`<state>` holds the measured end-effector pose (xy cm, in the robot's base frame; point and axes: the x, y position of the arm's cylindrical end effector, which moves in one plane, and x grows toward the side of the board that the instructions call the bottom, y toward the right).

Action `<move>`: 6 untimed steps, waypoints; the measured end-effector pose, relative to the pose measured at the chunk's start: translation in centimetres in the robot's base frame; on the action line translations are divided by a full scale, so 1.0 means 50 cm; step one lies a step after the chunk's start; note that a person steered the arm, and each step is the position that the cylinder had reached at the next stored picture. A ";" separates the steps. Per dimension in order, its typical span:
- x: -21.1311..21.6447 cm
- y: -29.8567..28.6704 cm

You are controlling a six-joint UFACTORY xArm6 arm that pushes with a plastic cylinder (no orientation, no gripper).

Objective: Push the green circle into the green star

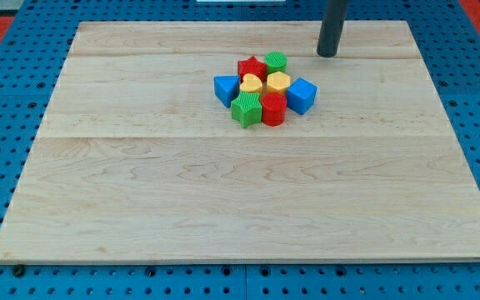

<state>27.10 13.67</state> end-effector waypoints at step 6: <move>0.110 -0.234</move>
